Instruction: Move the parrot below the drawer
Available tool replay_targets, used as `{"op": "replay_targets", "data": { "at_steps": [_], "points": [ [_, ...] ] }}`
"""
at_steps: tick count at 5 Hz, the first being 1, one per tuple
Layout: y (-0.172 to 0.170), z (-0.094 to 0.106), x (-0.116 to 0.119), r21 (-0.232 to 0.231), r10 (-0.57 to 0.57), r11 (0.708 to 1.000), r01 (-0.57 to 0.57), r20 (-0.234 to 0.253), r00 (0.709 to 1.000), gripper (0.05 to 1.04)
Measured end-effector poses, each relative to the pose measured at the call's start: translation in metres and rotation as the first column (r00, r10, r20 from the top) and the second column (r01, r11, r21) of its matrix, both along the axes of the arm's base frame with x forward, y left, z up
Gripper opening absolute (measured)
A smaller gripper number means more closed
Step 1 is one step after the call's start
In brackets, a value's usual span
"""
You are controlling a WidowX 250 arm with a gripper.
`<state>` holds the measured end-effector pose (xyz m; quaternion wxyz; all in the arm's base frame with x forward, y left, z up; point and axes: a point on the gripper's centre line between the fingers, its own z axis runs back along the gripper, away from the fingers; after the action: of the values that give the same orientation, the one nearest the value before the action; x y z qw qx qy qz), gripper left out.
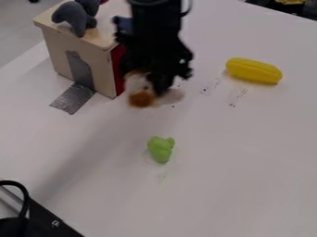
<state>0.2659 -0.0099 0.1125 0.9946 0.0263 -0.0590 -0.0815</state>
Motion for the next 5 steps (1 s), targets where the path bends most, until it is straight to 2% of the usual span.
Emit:
{"op": "replay_targets", "data": {
  "at_steps": [1,2,3,4,5],
  "points": [
    [-0.03,-0.021,0.048,0.024,-0.012,1.0,0.012,-0.003,1.0,0.401],
    [-0.057,-0.056,0.085,0.004,-0.005,1.0,0.005,-0.034,0.999,0.401],
    [-0.069,-0.092,0.1,-0.034,0.031,0.999,-0.034,-0.081,0.996,0.405],
    [-0.071,-0.101,0.105,-0.032,0.057,0.998,-0.06,-0.09,0.994,0.479],
    [-0.068,-0.097,0.101,-0.017,0.094,0.995,-0.096,-0.095,0.991,0.797]
  ]
}}
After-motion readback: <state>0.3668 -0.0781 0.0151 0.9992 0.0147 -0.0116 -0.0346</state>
